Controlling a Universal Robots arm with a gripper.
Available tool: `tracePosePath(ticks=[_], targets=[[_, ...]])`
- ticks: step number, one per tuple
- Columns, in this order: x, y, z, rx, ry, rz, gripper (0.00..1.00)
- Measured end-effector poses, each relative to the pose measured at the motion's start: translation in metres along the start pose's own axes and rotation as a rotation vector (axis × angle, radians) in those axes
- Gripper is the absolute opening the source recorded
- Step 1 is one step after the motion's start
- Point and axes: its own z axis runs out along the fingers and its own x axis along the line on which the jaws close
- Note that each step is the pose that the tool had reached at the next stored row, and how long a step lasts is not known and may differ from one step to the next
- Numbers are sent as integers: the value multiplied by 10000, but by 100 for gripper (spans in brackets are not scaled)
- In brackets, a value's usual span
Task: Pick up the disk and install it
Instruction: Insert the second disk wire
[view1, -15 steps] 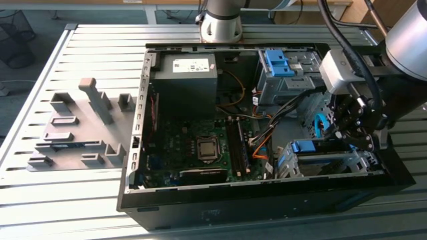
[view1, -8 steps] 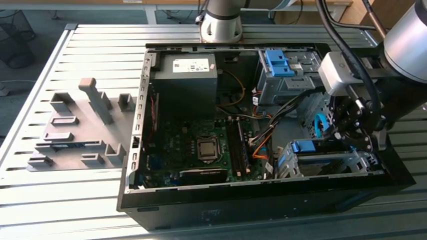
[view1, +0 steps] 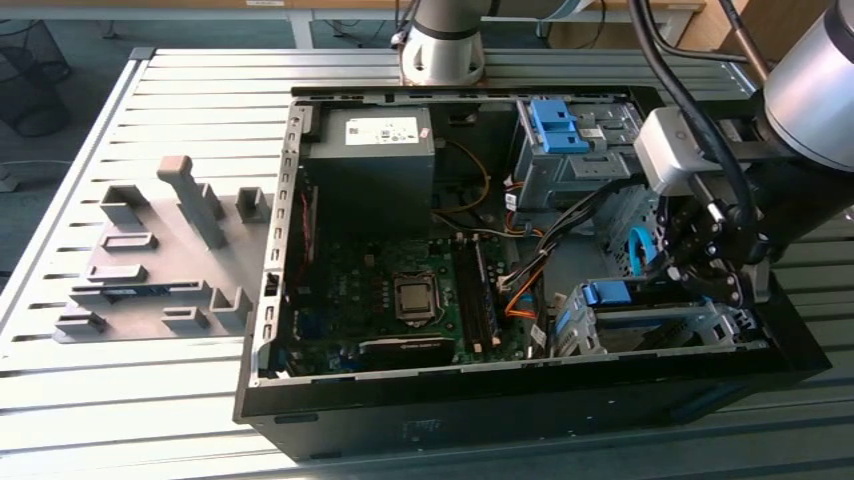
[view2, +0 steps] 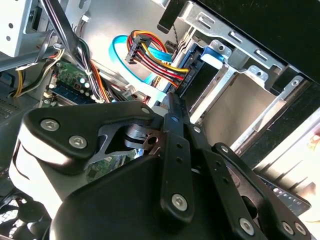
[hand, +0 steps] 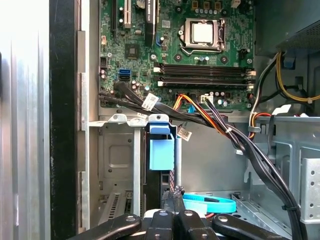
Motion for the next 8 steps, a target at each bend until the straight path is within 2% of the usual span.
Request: tracePosePath(ticks=[8], targets=[[2,0,20,0,0,0,11]])
